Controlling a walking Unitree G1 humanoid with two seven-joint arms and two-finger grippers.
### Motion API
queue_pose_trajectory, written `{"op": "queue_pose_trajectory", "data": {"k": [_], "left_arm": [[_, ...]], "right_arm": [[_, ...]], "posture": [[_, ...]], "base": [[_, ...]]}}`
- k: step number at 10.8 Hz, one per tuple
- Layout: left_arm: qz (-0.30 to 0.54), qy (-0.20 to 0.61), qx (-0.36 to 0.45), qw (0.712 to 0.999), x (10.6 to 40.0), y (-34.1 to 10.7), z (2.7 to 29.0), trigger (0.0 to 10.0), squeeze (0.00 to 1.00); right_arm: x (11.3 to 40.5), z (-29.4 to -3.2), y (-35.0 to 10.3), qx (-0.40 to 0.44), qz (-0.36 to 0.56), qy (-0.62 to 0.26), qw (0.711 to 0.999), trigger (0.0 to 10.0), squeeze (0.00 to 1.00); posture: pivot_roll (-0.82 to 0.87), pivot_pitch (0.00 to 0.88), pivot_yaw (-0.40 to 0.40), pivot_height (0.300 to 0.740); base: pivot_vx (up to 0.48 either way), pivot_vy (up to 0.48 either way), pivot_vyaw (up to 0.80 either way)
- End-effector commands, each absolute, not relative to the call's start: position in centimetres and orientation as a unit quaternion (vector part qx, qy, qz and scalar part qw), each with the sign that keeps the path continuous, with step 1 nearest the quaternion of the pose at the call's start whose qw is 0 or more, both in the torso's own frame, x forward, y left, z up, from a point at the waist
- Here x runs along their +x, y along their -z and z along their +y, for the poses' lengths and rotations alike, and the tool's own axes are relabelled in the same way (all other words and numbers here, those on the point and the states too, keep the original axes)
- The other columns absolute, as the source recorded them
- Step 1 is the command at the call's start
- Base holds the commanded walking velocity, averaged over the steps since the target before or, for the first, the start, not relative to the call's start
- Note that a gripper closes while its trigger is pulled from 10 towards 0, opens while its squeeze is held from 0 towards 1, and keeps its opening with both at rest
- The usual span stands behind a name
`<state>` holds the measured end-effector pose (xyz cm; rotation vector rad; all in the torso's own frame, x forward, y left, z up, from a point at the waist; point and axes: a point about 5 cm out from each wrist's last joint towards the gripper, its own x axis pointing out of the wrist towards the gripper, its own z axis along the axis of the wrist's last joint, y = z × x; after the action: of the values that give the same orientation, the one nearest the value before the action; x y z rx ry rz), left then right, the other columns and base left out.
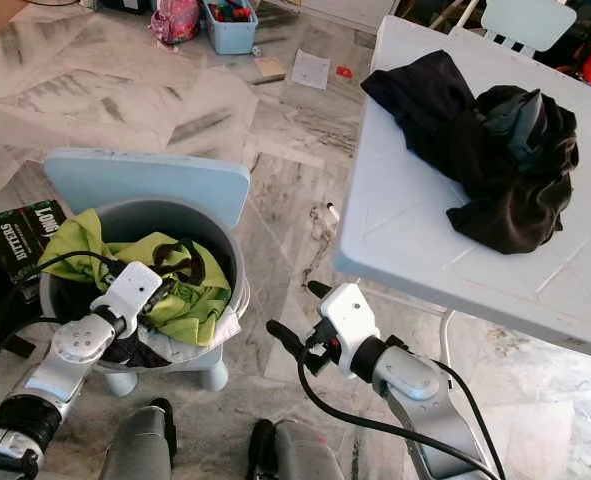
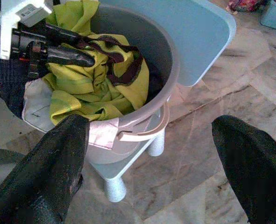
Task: Hang hanger
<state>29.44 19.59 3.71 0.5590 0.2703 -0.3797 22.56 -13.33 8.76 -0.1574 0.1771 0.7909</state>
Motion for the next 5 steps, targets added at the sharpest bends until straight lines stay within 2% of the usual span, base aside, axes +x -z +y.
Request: {"op": "queue_pose_trajectory", "data": {"k": [1,2,3,4,5], "left_arm": [[0.134,0.191,0.273,0.933,29.5,-3.4,19.1,10.0,0.00],[0.137,0.190,0.275,0.932,29.7,-3.4,19.1,10.0,0.00],[0.136,0.189,0.274,0.933,30.0,-3.5,19.1,2.4,0.00],[0.132,0.188,0.275,0.934,30.3,-3.8,19.1,0.0,0.00],[0.129,0.186,0.275,0.935,30.5,-3.9,19.1,0.0,0.00]], "right_arm": [[22.4,-13.8,-8.5,-0.080,0.095,-0.381,0.916,10.0,0.00],[22.4,-13.8,-8.5,-0.080,0.095,-0.381,0.916,10.0,0.00],[22.4,-13.8,-8.5,-0.079,0.094,-0.380,0.917,10.0,0.00],[22.4,-13.7,-8.5,-0.080,0.094,-0.379,0.917,10.0,0.00],[22.4,-13.7,-8.5,-0.080,0.094,-0.379,0.917,10.0,0.00]], "posture": [[-0.08,0.158,-0.179,0.740],[-0.08,0.157,-0.178,0.740],[-0.09,0.158,-0.178,0.740],[-0.09,0.156,-0.176,0.740],[-0.09,0.155,-0.175,0.740]], "base": [[0.000,0.000,0.00],[0.000,0.000,0.00],[0.000,0.000,0.00],[0.000,0.000,0.00],[0.000,0.000,0.00]]}}
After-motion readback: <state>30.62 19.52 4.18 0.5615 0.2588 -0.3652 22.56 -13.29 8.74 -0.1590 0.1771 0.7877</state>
